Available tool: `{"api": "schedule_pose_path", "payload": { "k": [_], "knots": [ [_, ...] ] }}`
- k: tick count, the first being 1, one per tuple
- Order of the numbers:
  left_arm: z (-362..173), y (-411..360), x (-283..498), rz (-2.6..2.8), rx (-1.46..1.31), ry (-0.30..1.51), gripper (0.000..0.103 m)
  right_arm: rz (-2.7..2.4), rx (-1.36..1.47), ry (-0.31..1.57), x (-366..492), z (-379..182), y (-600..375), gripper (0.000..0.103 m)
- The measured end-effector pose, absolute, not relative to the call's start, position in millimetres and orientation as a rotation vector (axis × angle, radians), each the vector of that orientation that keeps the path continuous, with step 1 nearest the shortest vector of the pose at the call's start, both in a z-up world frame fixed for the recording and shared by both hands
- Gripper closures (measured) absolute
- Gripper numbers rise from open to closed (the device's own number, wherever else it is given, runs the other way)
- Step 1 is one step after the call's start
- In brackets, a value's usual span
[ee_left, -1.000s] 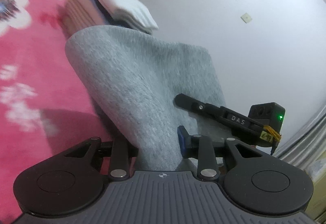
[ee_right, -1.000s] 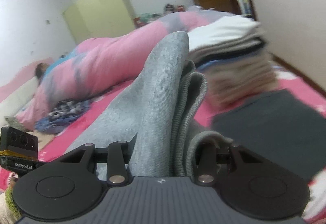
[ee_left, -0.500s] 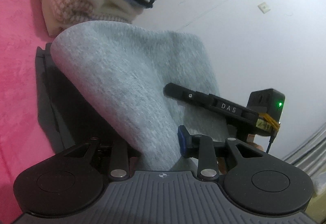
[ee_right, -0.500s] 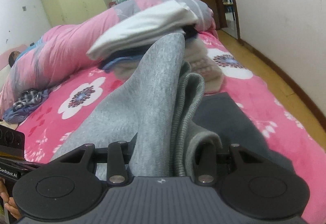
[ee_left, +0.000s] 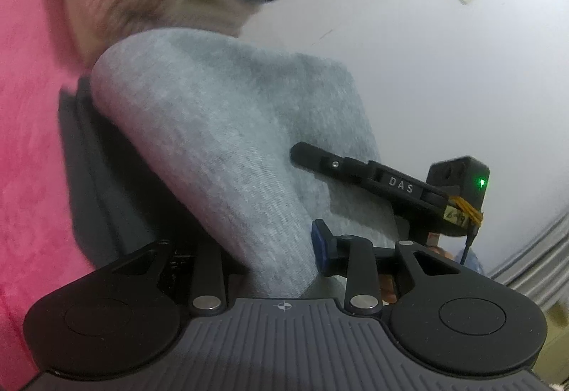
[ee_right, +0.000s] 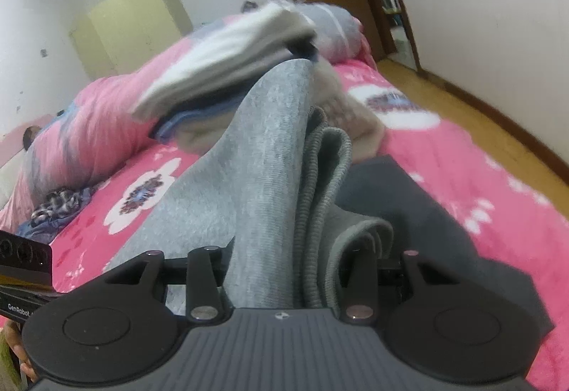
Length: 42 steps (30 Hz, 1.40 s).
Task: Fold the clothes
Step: 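Carry the grey fleece with the right gripper beside the clothes stack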
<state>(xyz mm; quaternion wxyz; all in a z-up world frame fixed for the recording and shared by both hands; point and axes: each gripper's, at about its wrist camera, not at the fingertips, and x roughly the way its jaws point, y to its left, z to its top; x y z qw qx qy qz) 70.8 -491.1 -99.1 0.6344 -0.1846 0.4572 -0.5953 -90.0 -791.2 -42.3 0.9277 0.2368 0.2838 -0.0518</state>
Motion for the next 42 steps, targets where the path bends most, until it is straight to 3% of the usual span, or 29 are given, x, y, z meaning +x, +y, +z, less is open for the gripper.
{"api": "schedule_pose_path", "payload": {
  "k": [5, 7, 12, 16, 20, 22, 25, 28, 32, 35, 37, 42],
  "knots": [
    [-129, -478, 96, -1.343, -0.556, 1.226, 0.059, -0.161, 0.626, 0.61, -91, -63, -819, 0.023],
    [-130, -465, 103, -1.334, -0.612, 1.225, 0.05, -0.219, 0.666, 0.594, -101, -61, -828, 0.014],
    [-127, -444, 126, -1.266, -0.705, 1.216, 0.044, -0.387, 0.688, 0.451, -152, -31, -818, 0.014],
    [-127, -451, 151, -1.184, -0.694, 1.236, 0.044, -0.312, 0.532, 0.314, -178, 1, -749, 0.014],
    [-128, -463, 166, -1.161, -0.689, 1.276, 0.044, -0.243, 0.115, 0.366, -155, 5, -632, 0.008],
    [-122, -467, 167, -1.154, -0.686, 1.259, 0.046, -0.226, -0.104, 0.413, -137, -11, -584, 0.007],
    [-113, -468, 162, -1.162, -0.646, 1.19, 0.059, -0.178, -0.349, 0.516, -108, -41, -532, 0.01],
    [-95, -468, 148, -1.237, -0.54, 1.008, 0.072, -0.161, -0.415, 0.63, -93, -68, -525, 0.043],
    [-72, -463, 121, -1.38, -0.404, 0.764, 0.073, -0.143, -0.346, 0.645, -99, -72, -536, 0.046],
    [-93, -469, 137, -1.278, -0.427, 0.894, 0.068, -0.139, -0.302, 0.634, -102, -71, -541, 0.046],
    [-117, -471, 155, -1.201, -0.477, 1.038, 0.057, -0.128, -0.284, 0.633, -106, -71, -545, 0.046],
    [-98, -452, 149, -1.215, -0.476, 0.926, 0.057, -0.14, -0.287, 0.599, -111, -72, -544, 0.046]
  ]
}}
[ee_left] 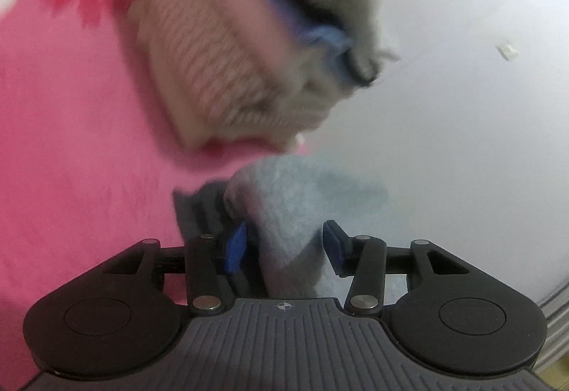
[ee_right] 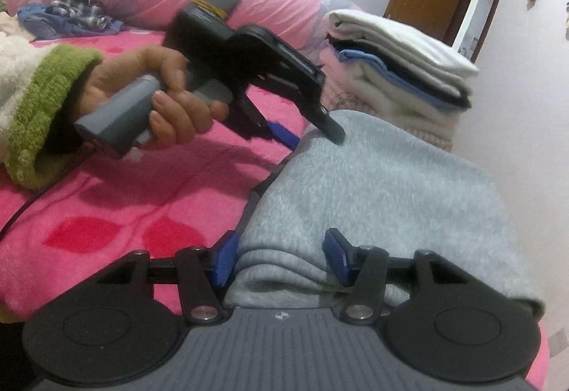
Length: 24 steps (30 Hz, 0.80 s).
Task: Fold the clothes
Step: 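Carry the grey fleece with the right gripper beside the clothes stack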
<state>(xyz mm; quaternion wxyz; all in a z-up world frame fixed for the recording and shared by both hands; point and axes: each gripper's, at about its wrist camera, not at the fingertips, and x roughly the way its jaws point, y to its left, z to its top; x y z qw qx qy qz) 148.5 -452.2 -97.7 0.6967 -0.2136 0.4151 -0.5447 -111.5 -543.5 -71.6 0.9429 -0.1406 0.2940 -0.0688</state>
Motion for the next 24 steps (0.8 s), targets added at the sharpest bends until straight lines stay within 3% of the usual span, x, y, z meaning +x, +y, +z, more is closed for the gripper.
{"api": "schedule_pose_path", "payload": {
  "k": [5, 9, 11, 14, 18, 24],
  "knots": [
    [-61, -427, 124, -1.236, -0.398, 0.661, 0.056, -0.212, -0.22, 0.43, -149, -56, -548, 0.047],
    [-46, -442, 80, -1.407, -0.18, 0.529, 0.055, -0.379, -0.083, 0.237, -174, -39, -583, 0.05],
    [-55, -456, 57, -1.456, -0.049, 0.515, 0.055, -0.462, -0.027, 0.214, -172, -41, -609, 0.065],
    [-80, -474, 29, -1.426, 0.122, 0.523, 0.055, -0.559, 0.03, 0.255, -161, -70, -644, 0.073],
    [-91, -473, 12, -1.379, 0.166, 0.481, 0.054, -0.614, 0.111, 0.301, -152, -98, -677, 0.074],
    [-87, -473, 11, -1.357, 0.17, 0.476, 0.054, -0.564, -0.031, 0.263, -118, -38, -656, 0.075]
  ]
}}
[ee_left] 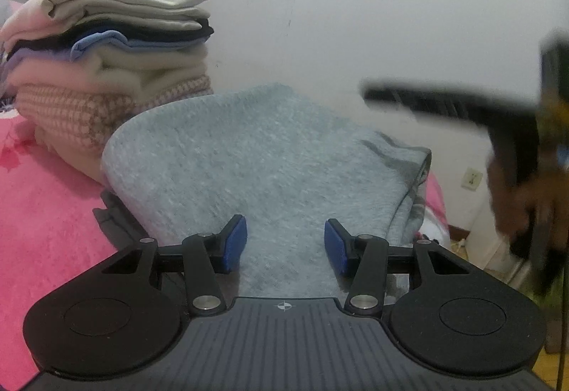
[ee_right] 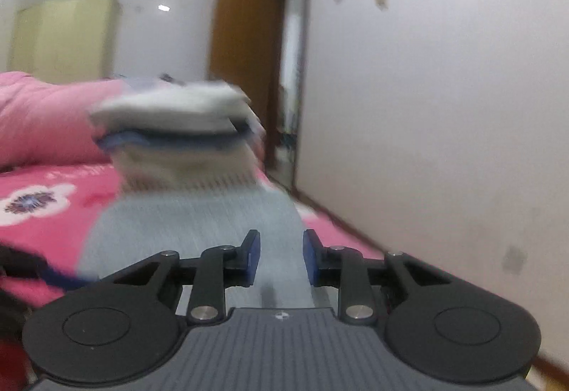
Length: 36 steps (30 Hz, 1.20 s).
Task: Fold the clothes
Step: 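Carry the grey fleece with the right gripper beside the clothes stack, then lower the grey fleece onto the dark cloth and open the right gripper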
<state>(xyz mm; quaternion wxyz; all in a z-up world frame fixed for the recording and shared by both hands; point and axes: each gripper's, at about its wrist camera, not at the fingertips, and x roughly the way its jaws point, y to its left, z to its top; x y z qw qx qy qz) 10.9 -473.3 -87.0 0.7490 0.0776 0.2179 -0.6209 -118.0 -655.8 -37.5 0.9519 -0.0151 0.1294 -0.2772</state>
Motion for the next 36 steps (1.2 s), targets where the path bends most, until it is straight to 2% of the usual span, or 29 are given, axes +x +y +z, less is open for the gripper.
{"api": "schedule_pose_path", "payload": {
  "k": [3, 7, 10, 14, 20, 22, 26, 30, 34, 36],
  "knots": [
    [-88, -474, 9, -1.34, 0.167, 0.479, 0.054, -0.473, -0.033, 0.309, -70, -27, -668, 0.075],
    [-89, -471, 5, -1.339, 0.178, 0.466, 0.054, -0.441, 0.047, 0.544, 1, -62, -712, 0.075],
    [-91, -471, 4, -1.336, 0.187, 0.456, 0.054, -0.459, 0.132, 0.581, 16, -81, -725, 0.076],
    [-84, -466, 11, -1.353, 0.159, 0.479, 0.054, -0.481, 0.094, 0.574, 12, -75, -715, 0.075],
    [-47, -464, 35, -1.319, 0.031, 0.432, 0.051, -0.477, 0.151, 0.453, -26, -33, -716, 0.074],
    [-45, -481, 47, -1.25, 0.059, 0.422, 0.05, -0.488, 0.174, 0.47, -26, -35, -726, 0.074],
    [-69, -516, 84, -1.111, 0.119, 0.544, 0.052, -0.563, 0.252, 0.57, -28, -63, -751, 0.076],
    [-75, -500, 72, -1.131, 0.173, 0.448, 0.051, -0.629, 0.272, 0.487, -54, -42, -741, 0.075],
    [-69, -484, 79, -1.125, 0.124, 0.454, 0.05, -0.612, 0.364, 0.329, -105, -16, -711, 0.075],
    [-61, -473, 80, -1.13, 0.087, 0.446, 0.05, -0.588, 0.388, 0.308, -128, -17, -688, 0.075]
  ]
}}
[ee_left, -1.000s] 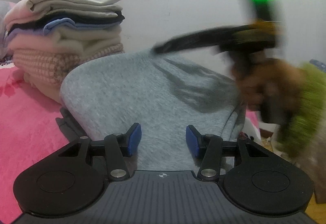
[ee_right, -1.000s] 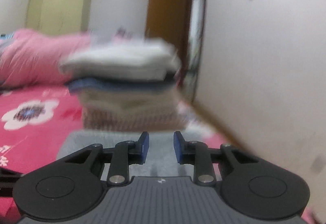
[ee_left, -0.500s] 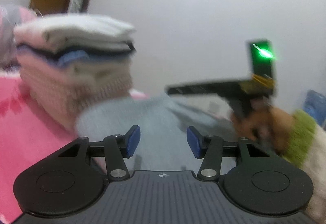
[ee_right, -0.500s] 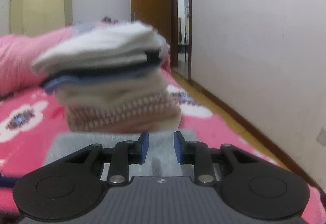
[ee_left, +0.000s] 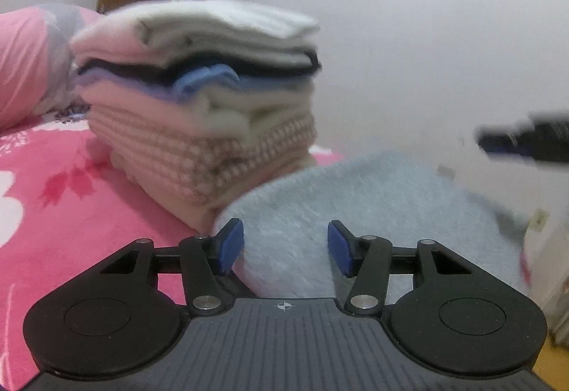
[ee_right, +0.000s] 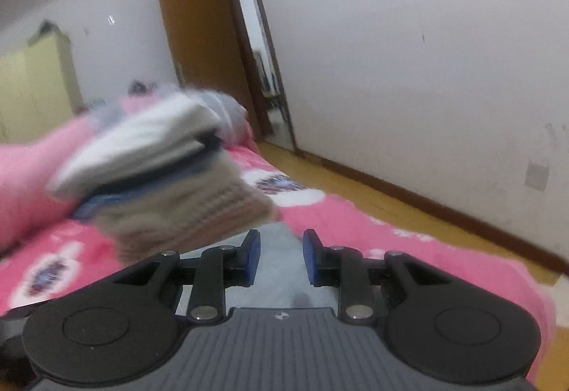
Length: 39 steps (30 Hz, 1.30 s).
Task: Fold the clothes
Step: 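Lower the grey fleece onto the dark cloth and open the right gripper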
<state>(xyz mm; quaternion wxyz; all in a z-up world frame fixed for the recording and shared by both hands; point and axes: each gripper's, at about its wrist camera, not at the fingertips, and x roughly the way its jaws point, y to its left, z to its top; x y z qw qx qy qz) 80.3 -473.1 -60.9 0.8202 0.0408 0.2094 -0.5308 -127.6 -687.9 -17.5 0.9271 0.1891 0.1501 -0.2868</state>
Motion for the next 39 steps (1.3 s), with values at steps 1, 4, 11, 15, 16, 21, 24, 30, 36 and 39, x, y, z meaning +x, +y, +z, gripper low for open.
{"api": "schedule_pose_path", "payload": {
  "k": [1, 4, 11, 15, 16, 21, 24, 30, 36, 39],
  "knots": [
    [-56, -467, 78, -1.147, 0.071, 0.445, 0.05, -0.587, 0.393, 0.322, -137, -21, -682, 0.075],
    [-47, -455, 68, -1.189, 0.055, 0.481, 0.051, -0.675, 0.384, 0.449, -143, -54, -680, 0.077],
    [-41, -446, 17, -1.353, 0.167, 0.457, 0.051, -0.664, 0.362, 0.373, -164, -26, -647, 0.076],
    [-67, -460, -14, -1.394, 0.341, 0.464, 0.05, -0.639, 0.367, 0.437, -156, -39, -635, 0.076],
    [-71, -461, -16, -1.379, 0.347, 0.469, 0.05, -0.645, 0.381, 0.473, -152, -49, -639, 0.076],
    [-58, -463, -12, -1.343, 0.301, 0.556, 0.047, -0.655, 0.456, 0.467, -156, -52, -636, 0.075],
    [-55, -457, -18, -1.334, 0.331, 0.557, 0.043, -0.639, 0.474, 0.468, -161, -50, -623, 0.074],
    [-55, -444, -38, -1.319, 0.394, 0.578, 0.038, -0.657, 0.556, 0.537, -162, -64, -608, 0.072],
    [-40, -424, -44, -1.305, 0.361, 0.559, 0.031, -0.658, 0.596, 0.517, -177, -57, -579, 0.062],
    [-32, -413, -46, -1.29, 0.345, 0.561, 0.029, -0.661, 0.598, 0.49, -188, -47, -566, 0.06]
  ]
}}
